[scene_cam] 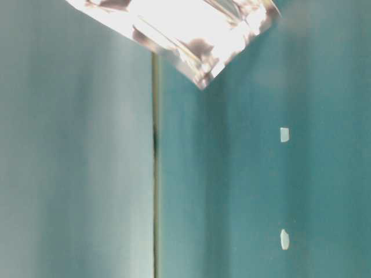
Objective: Hand over the silver zip bag and make it stand upright.
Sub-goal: 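Lift the bag with the right gripper and swing it toward center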
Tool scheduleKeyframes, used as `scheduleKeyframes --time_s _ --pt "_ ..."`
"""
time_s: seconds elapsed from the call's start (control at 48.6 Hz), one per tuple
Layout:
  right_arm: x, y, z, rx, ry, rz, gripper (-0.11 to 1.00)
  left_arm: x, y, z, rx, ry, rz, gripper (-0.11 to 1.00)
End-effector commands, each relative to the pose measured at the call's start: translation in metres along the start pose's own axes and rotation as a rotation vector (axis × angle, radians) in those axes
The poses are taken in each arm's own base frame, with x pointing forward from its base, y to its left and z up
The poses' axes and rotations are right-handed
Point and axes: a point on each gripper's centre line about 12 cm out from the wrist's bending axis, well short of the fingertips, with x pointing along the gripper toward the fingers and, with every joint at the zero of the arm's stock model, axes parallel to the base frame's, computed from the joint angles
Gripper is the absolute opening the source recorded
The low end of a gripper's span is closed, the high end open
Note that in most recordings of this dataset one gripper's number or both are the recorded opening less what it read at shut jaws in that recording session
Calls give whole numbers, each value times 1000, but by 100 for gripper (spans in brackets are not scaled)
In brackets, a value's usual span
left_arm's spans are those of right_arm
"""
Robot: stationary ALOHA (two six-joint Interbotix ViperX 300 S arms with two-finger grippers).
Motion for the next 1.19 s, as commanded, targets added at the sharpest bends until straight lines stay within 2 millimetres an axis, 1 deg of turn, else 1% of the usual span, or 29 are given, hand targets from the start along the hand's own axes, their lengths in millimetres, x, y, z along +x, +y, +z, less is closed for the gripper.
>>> scheduleKeyframes --time_s 0.0,0.082,0.309,0.391,0.535,0.679,0.803,0.885,1.174 --pt "-13 12 9 -85 2 1 4 0 0 8 1 -26 1 -1" --pt "-13 17 8 -133 33 -10 4 0 0 8 1 -25 1 -1" --pt "-16 41 14 -275 100 -11 4 0 0 9 0 -28 0 -1" --pt "-13 49 16 -333 153 -31 4 -1 0 9 -5 -29 0 -1" --pt "-1 66 22 -455 264 -70 4 -1 0 9 -17 -31 1 -1" --pt "7 86 36 -580 316 -92 4 -1 0 8 -17 -28 -1 -1" --pt "9 99 51 -651 332 -105 4 -1 0 8 -17 -26 1 -1" --pt "13 106 60 -691 341 -106 4 -2 0 9 -17 -29 -1 -1" --pt "25 126 79 -778 364 -98 4 -8 0 5 -15 3 2 -1"
